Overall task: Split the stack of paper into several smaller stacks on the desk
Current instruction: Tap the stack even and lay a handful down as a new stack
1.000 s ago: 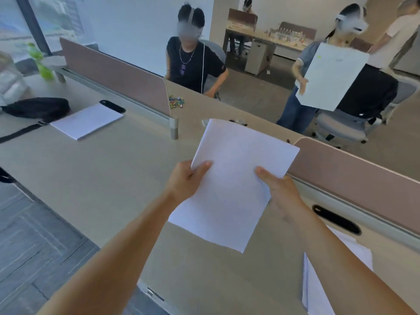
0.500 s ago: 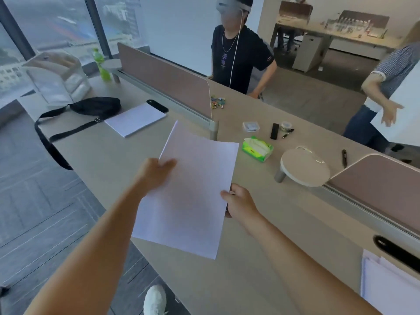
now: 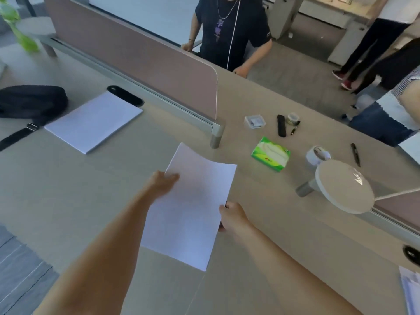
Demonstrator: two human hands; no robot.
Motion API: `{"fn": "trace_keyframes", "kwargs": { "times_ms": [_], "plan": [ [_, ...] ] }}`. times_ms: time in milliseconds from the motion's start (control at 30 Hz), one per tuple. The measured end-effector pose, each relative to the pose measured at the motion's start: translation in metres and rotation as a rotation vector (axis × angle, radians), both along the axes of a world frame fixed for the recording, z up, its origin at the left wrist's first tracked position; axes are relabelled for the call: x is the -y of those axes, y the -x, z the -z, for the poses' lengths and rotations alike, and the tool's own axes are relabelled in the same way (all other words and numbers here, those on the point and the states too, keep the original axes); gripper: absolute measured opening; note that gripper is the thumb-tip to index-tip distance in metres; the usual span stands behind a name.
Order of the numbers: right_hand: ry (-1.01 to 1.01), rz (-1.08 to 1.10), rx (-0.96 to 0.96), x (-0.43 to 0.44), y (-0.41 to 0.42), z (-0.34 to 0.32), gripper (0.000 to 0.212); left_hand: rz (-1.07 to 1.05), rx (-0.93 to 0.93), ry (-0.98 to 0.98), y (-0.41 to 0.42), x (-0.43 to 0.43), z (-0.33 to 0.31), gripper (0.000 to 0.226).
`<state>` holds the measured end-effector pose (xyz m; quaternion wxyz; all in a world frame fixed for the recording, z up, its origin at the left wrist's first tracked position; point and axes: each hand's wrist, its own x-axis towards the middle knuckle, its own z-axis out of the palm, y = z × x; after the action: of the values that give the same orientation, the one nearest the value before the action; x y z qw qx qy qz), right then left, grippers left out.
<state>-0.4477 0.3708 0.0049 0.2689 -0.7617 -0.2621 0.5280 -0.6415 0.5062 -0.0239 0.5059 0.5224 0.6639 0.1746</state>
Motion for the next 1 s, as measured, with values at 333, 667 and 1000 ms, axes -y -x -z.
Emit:
{"fn": "trace_keyframes", "kwargs": {
  "times_ms": [333, 667, 1000],
  "plan": [
    [0.16, 0.093, 0.017, -0.058, -0.041, 0.072, 0.052, 0.233, -0.091, 0.107, -0.063, -0.085, 0.05, 0.05],
    [0.301, -0.022, -0.018, -0.083, -0.078, 0.068, 0.035, 0.34, -0.265, 0.155, -0.093, -0.118, 0.077, 0.06],
    [0.236, -0.155, 0.08, -0.084, -0.087, 0.074, 0.037, 0.363, -0.554, 0.019, -0.102, -0.105, 0.068, 0.063]
  ]
}}
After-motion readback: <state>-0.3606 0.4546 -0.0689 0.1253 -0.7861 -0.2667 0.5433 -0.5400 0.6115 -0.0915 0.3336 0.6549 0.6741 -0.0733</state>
